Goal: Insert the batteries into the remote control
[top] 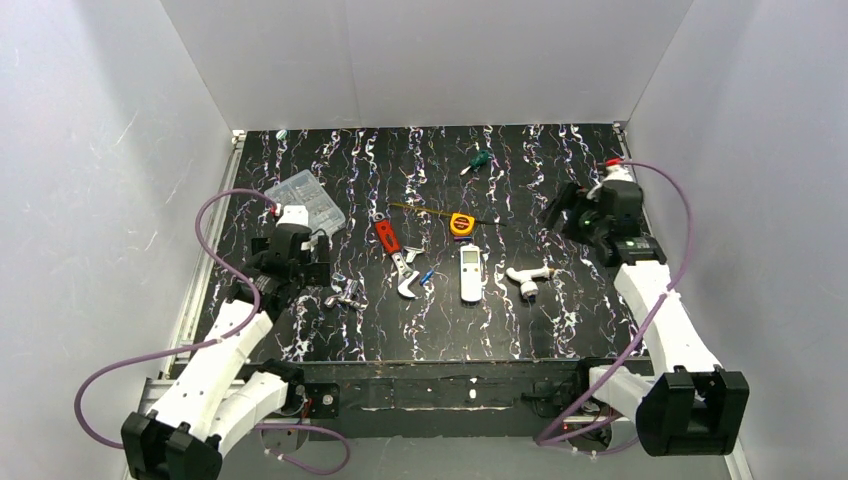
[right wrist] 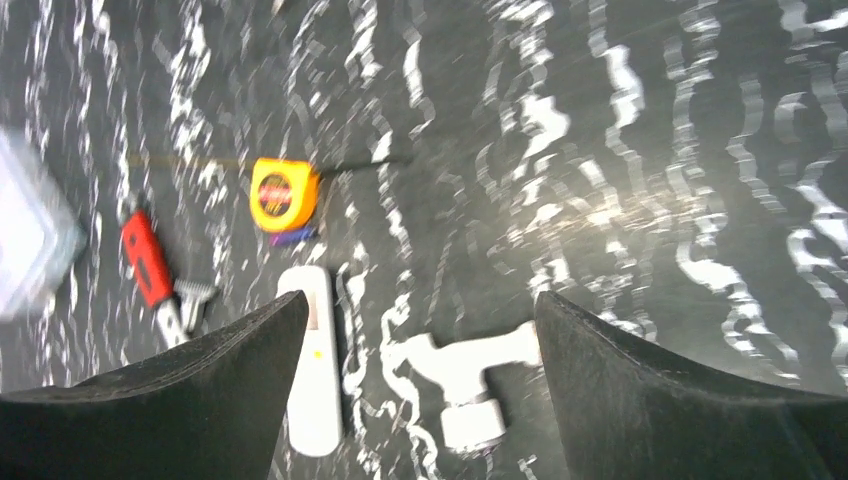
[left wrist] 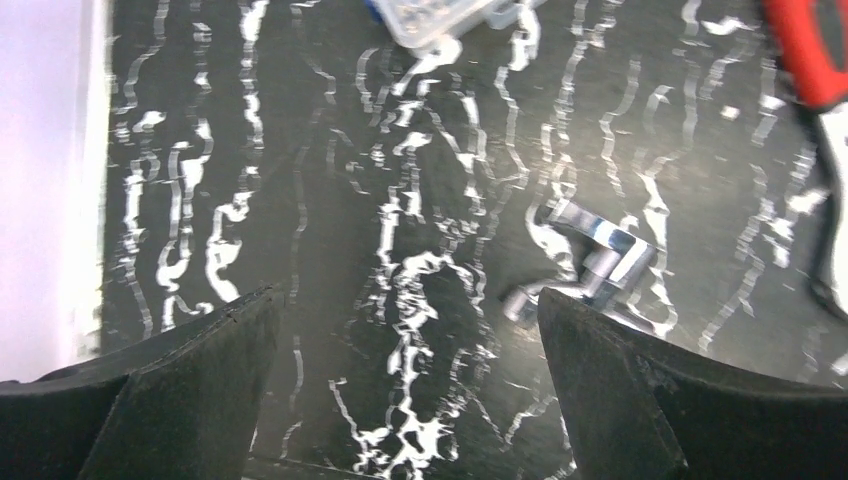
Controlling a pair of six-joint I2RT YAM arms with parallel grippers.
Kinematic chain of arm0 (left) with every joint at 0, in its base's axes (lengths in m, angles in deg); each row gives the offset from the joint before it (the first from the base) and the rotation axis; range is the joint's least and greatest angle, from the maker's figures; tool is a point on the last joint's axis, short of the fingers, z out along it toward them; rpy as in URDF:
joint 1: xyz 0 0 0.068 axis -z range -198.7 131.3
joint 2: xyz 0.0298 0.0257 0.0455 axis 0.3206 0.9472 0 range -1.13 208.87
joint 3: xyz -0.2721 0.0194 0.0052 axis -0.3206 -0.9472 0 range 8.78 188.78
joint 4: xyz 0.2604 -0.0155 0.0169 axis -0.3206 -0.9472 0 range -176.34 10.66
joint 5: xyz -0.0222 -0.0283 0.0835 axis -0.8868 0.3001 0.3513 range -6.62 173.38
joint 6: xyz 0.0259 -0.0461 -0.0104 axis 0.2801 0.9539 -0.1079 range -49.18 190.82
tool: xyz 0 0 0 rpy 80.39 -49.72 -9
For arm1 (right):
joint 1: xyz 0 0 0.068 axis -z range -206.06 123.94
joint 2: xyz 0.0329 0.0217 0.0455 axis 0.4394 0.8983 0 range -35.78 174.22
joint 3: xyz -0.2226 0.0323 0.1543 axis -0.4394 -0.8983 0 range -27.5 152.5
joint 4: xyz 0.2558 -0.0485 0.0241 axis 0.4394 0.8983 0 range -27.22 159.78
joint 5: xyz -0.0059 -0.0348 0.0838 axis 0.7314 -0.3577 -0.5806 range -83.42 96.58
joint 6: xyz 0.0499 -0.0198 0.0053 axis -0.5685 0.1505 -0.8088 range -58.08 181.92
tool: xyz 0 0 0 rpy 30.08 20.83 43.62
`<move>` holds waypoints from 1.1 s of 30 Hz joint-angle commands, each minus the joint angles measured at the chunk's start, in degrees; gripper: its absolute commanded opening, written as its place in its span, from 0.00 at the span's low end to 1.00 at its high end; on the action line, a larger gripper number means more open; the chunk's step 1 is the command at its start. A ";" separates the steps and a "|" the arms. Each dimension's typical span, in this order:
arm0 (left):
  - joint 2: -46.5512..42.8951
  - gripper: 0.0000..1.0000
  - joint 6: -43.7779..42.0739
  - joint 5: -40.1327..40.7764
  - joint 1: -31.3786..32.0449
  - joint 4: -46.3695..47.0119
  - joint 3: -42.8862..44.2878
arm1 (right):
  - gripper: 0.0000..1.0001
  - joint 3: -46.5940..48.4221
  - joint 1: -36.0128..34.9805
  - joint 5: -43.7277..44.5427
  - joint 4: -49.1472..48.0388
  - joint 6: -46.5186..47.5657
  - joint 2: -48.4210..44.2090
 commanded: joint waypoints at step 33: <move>-5.92 0.99 2.44 -31.44 -0.12 1.49 -5.08 | 0.65 2.19 -43.97 22.33 3.71 -18.17 23.09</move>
